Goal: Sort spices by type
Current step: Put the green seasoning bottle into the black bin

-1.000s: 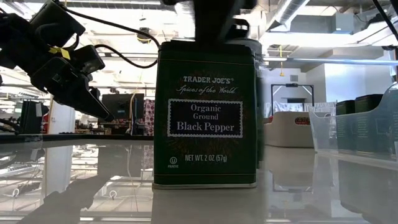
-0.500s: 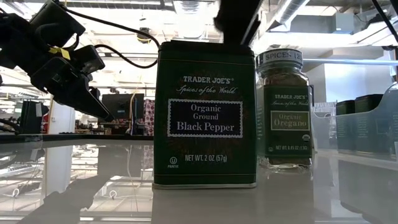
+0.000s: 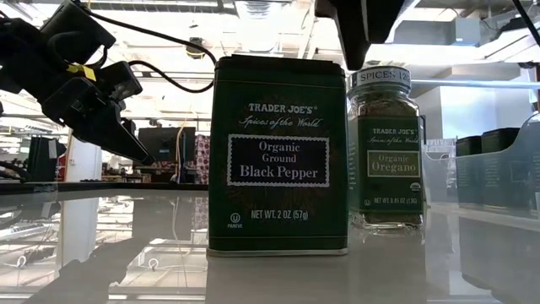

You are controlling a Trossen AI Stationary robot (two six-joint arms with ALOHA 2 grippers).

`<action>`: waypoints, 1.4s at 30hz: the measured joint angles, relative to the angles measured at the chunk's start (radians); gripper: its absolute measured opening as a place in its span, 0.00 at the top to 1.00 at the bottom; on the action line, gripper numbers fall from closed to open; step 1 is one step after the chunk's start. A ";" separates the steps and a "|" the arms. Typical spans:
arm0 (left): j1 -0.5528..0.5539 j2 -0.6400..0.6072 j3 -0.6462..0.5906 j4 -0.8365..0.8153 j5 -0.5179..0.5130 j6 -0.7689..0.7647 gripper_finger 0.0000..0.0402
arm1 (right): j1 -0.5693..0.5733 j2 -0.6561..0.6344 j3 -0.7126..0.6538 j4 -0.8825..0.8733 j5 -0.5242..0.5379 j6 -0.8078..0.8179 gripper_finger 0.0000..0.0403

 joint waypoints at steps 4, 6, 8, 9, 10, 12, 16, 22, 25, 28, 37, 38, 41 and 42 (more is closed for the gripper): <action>0.000 0.000 0.000 0.000 0.000 -0.001 0.54 | 0.007 0.000 0.000 0.012 0.015 0.008 0.30; 0.000 0.000 0.000 0.000 0.000 -0.002 0.54 | 0.008 0.000 0.000 0.031 0.051 0.046 0.30; 0.000 0.000 0.000 0.000 0.000 -0.003 0.54 | 0.006 0.001 0.000 0.031 0.061 0.057 0.30; 0.000 0.000 0.000 0.000 0.000 -0.003 0.54 | 0.005 0.001 0.000 0.025 0.061 0.048 0.30; 0.000 0.000 0.000 0.000 0.000 -0.003 0.54 | 0.005 0.001 0.000 0.021 0.061 0.028 0.30; 0.000 0.000 0.000 0.000 0.000 -0.003 0.54 | 0.005 0.001 0.000 0.023 0.063 -0.008 0.30; 0.000 0.000 0.000 0.000 0.000 -0.003 0.54 | 0.002 0.001 0.000 0.054 0.064 -0.005 0.30; 0.000 0.000 0.000 0.000 0.000 -0.001 0.54 | -0.009 0.001 0.000 0.058 0.063 0.024 0.20; 0.000 0.000 0.000 0.000 0.000 -0.001 0.54 | -0.008 0.001 0.000 0.057 0.063 0.020 0.11; 0.000 0.000 0.000 0.000 0.000 -0.002 0.54 | -0.008 0.001 0.000 0.044 0.063 0.028 0.03; 0.000 0.000 0.000 0.000 0.000 -0.003 0.54 | -0.001 0.002 0.000 -0.004 0.063 0.057 0.06; 0.000 0.000 0.000 0.000 0.000 -0.003 0.54 | 0.003 0.002 0.000 -0.007 0.063 0.061 0.06; 0.000 0.000 0.000 0.000 0.000 -0.003 0.54 | 0.010 0.006 0.000 -0.008 0.062 0.061 0.06; 0.000 0.000 0.000 0.000 0.000 -0.006 0.54 | 0.013 0.008 0.000 -0.007 0.062 0.061 0.06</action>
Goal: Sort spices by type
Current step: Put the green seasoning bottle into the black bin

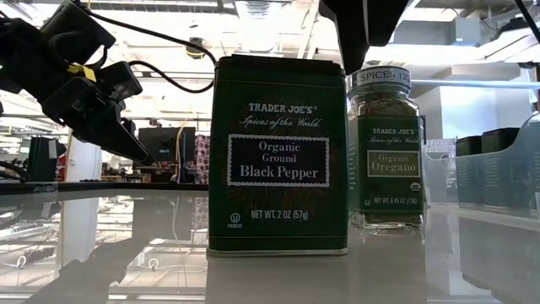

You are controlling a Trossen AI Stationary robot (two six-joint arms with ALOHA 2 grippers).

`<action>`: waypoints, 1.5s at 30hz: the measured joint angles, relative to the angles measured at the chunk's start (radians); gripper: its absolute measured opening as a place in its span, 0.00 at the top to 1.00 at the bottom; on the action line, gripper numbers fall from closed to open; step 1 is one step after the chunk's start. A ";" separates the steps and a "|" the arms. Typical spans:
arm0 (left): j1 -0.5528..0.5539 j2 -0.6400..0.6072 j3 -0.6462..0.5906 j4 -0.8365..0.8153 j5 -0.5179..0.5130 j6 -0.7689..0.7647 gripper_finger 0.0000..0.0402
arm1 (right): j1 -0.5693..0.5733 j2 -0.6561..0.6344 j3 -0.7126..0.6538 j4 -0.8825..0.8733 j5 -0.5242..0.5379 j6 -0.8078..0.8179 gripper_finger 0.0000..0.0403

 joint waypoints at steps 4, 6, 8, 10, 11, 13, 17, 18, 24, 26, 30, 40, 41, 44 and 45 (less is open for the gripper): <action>0.000 0.000 0.000 -0.010 0.000 -0.018 0.54 | 0.001 0.000 0.000 0.011 0.001 -0.001 0.06; 0.000 0.000 0.000 -0.025 0.000 -0.022 0.54 | 0.001 0.000 0.000 0.012 0.002 0.000 0.06; 0.000 0.000 0.000 -0.034 0.000 -0.023 0.54 | 0.006 0.000 0.000 0.012 0.021 -0.007 0.06; 0.000 0.000 0.000 -0.034 0.000 -0.023 0.54 | 0.014 0.000 0.000 0.010 0.029 -0.021 0.06; 0.000 0.000 0.000 -0.034 0.000 -0.023 0.54 | 0.015 0.000 0.000 0.011 0.029 -0.023 0.06; 0.000 0.000 0.000 -0.037 0.000 -0.027 0.54 | 0.018 0.000 0.000 0.012 0.029 -0.033 0.07; 0.000 0.000 0.000 -0.052 0.000 -0.037 0.54 | 0.023 0.000 0.000 0.023 0.044 -0.057 0.08; 0.000 0.000 0.000 -0.058 0.001 -0.046 0.54 | 0.023 0.000 -0.001 0.025 0.053 -0.064 0.09; 0.000 0.000 0.000 -0.080 0.001 -0.072 0.54 | 0.028 -0.004 -0.032 0.037 0.071 -0.109 0.11; 0.000 0.000 0.000 -0.082 0.001 -0.075 0.54 | 0.032 -0.007 -0.084 0.037 0.071 -0.113 0.12; 0.000 0.000 0.000 -0.083 0.001 -0.082 0.54 | 0.041 -0.007 -0.155 0.066 0.071 -0.118 0.12; 0.000 0.000 0.000 -0.083 0.001 -0.111 0.54 | 0.064 -0.008 -0.164 0.089 0.113 -0.146 0.12; 0.000 0.000 0.000 -0.083 0.001 -0.111 0.54 | 0.063 -0.008 -0.164 0.092 0.120 -0.145 0.12; 0.000 0.000 0.000 -0.084 0.001 -0.112 0.54 | 0.059 -0.011 -0.192 0.137 0.123 -0.135 0.12; 0.000 0.000 0.000 -0.084 0.001 -0.111 0.54 | 0.057 -0.014 -0.210 0.160 0.121 -0.129 0.12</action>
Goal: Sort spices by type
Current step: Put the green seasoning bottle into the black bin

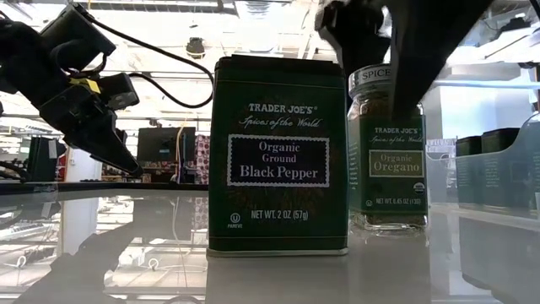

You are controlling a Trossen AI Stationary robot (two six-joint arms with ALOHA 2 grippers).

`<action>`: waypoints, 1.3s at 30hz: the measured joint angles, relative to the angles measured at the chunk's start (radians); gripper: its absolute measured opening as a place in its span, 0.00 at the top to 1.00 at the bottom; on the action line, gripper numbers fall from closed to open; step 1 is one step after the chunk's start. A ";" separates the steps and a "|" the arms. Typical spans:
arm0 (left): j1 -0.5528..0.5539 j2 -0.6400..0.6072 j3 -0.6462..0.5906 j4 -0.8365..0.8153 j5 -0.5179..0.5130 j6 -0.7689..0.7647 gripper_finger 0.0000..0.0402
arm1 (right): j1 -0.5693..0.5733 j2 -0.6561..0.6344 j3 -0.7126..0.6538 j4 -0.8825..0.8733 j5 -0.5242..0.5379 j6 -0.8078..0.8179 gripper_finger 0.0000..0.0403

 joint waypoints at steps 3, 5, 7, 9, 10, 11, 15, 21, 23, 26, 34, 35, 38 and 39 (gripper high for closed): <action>0.000 0.000 0.000 -0.002 0.000 0.010 0.54 | -0.001 -0.016 -0.056 0.051 -0.005 0.024 0.12; 0.000 0.000 0.000 -0.006 0.000 0.010 0.54 | -0.001 -0.046 -0.096 0.082 -0.005 0.041 0.12; 0.000 0.000 0.000 -0.007 0.000 0.011 0.54 | -0.003 -0.081 -0.137 0.107 -0.005 0.060 0.12; 0.000 0.000 0.000 -0.009 0.000 0.010 0.54 | -0.005 -0.112 -0.186 0.141 -0.006 0.082 0.12; 0.000 0.000 0.000 -0.009 0.000 0.010 0.54 | -0.005 -0.128 -0.213 0.163 -0.006 0.088 0.12; 0.000 0.000 0.000 -0.009 0.000 0.011 0.54 | -0.005 -0.143 -0.242 0.189 -0.006 0.092 0.12; 0.000 0.000 0.000 -0.009 0.000 0.010 0.54 | -0.016 -0.186 -0.331 0.281 -0.048 0.094 0.12; 0.000 0.000 0.000 -0.008 0.000 0.005 0.54 | -0.028 -0.212 -0.395 0.373 -0.067 0.088 0.12; 0.000 0.000 0.000 -0.008 0.000 0.004 0.54 | -0.033 -0.214 -0.395 0.376 -0.067 0.089 0.12; 0.000 0.000 0.000 -0.008 0.000 0.004 0.54 | -0.034 -0.213 -0.396 0.384 -0.077 0.089 0.13; 0.000 0.000 0.000 -0.008 0.000 0.002 0.54 | -0.034 -0.213 -0.395 0.401 -0.082 0.089 0.31; 0.000 0.000 0.000 -0.008 0.000 0.002 0.54 | -0.034 -0.213 -0.395 0.402 -0.082 0.089 0.33; 0.000 0.000 0.000 -0.008 0.000 0.002 0.54 | -0.034 -0.213 -0.395 0.402 -0.085 0.088 0.43; 0.000 0.000 0.000 -0.008 0.000 0.002 0.54 | -0.034 -0.213 -0.395 0.402 -0.085 0.088 0.45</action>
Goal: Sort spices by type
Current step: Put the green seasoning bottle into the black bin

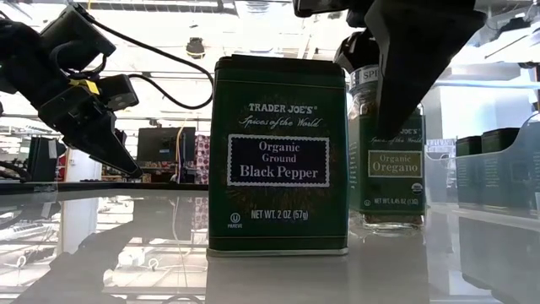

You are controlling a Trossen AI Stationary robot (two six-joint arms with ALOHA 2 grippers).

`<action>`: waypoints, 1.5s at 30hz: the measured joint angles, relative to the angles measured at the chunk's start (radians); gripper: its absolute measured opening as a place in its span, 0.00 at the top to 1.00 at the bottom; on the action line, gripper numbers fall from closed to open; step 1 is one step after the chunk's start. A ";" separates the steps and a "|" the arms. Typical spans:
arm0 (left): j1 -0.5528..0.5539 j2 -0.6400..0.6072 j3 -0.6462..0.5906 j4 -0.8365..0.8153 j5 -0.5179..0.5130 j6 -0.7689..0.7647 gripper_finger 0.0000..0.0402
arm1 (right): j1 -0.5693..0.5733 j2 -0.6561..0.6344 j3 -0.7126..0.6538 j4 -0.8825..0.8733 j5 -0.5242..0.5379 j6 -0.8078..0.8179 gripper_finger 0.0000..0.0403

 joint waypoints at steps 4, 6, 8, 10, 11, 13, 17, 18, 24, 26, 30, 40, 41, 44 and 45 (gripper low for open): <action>0.000 0.000 0.000 0.000 0.000 0.000 0.54 | 0.000 0.000 0.001 -0.008 0.000 0.000 0.46; 0.000 0.000 0.000 0.000 0.000 0.000 0.54 | 0.000 0.000 0.001 -0.012 0.001 -0.009 0.46; 0.000 0.000 0.000 0.000 0.000 0.000 0.54 | -0.002 0.000 0.001 -0.010 0.001 -0.044 0.46; 0.000 0.000 0.000 0.000 0.000 0.000 0.54 | -0.005 0.000 0.001 -0.012 0.001 -0.044 0.46; 0.000 0.000 0.000 0.000 0.000 0.000 0.54 | -0.005 0.000 0.001 -0.012 0.001 -0.037 0.46; 0.000 0.000 0.000 0.000 0.000 0.000 0.54 | -0.006 0.000 0.001 -0.024 0.002 -0.021 0.46; 0.000 0.000 0.000 0.000 0.000 0.000 0.54 | -0.022 -0.011 0.001 -0.090 0.002 -0.043 0.46; 0.000 0.000 0.000 0.000 0.000 0.000 0.54 | -0.030 -0.017 0.000 -0.114 0.002 -0.049 0.46; 0.000 0.000 0.000 -0.005 0.000 0.000 0.54 | -0.108 -0.107 -0.001 -0.241 0.082 -0.113 0.46; 0.000 0.000 0.000 -0.008 0.000 0.000 0.54 | -0.147 -0.140 -0.001 -0.225 0.089 -0.173 0.46; 0.000 0.000 0.000 -0.009 0.000 0.000 0.54 | -0.249 -0.224 -0.036 -0.149 0.087 -0.299 0.46; 0.000 0.000 0.000 -0.010 -0.003 0.015 0.54 | -0.554 -0.443 -0.322 0.228 -0.101 -0.417 0.46; 0.000 0.000 0.000 -0.010 -0.008 0.015 0.54 | -0.569 -0.443 -0.309 0.241 -0.113 -0.441 0.46; 0.000 0.000 0.000 -0.009 -0.037 0.015 0.54 | -0.609 -0.412 -0.224 0.242 -0.130 -0.499 0.46; 0.000 0.000 0.000 -0.008 -0.047 0.014 0.54 | -0.623 -0.395 -0.180 0.239 -0.131 -0.516 0.46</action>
